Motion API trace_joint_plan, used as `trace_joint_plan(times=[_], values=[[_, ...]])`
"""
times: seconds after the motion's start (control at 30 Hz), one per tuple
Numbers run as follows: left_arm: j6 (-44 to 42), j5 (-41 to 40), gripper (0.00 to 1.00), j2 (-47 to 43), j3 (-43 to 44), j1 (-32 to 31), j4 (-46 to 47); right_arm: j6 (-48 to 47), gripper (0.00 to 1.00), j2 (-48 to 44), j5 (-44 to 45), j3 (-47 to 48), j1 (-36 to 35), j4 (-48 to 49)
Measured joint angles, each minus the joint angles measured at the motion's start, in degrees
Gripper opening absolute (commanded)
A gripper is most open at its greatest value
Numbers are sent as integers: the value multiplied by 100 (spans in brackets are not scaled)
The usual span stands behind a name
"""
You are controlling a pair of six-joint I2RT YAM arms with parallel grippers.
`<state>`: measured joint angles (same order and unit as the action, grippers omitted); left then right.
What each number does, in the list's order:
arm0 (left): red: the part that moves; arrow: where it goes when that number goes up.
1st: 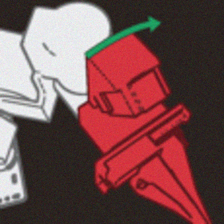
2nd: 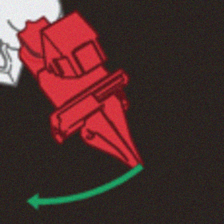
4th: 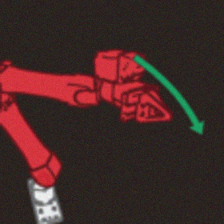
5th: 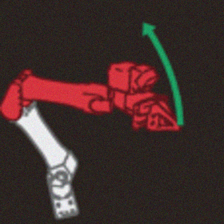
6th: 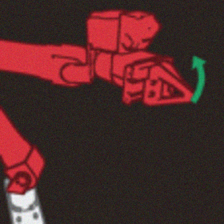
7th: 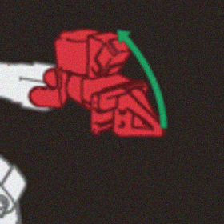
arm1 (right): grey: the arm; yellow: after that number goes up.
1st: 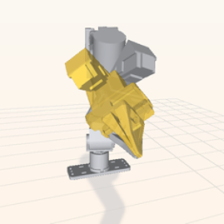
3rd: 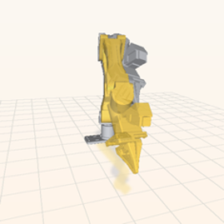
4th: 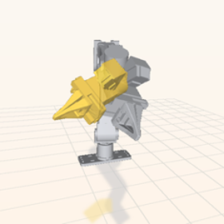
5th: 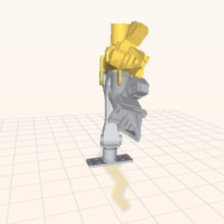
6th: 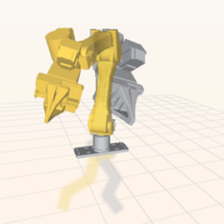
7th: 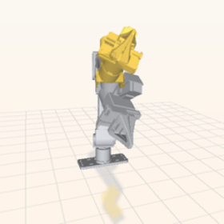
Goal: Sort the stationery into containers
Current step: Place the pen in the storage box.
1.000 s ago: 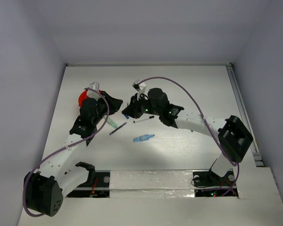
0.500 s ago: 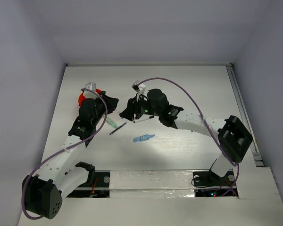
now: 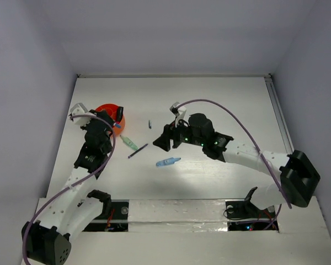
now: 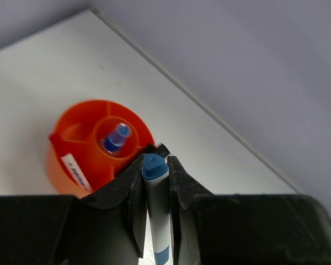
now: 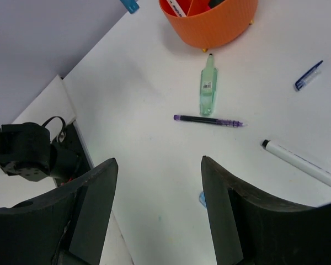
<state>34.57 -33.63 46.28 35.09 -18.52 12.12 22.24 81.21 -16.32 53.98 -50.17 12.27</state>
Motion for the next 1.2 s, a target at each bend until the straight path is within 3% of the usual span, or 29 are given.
trace_joint_plan(times=[0.13, 0.27, 0.5, 1.2], values=[[-9, -944, 0, 26, -170, 2, 188, -59, 68, -358, 109, -367, 0, -33], [22, -1370, 0, 584, -170, 136, 352, -162, 68, -688, 293, -734, 0, -74], [35, -1582, 0, 1545, -151, 514, 407, -280, 67, -1001, 538, -1080, 0, -164], [-323, -1700, 0, 2704, 221, 1001, 1508, -293, 67, -1001, 365, -1174, 0, -116]])
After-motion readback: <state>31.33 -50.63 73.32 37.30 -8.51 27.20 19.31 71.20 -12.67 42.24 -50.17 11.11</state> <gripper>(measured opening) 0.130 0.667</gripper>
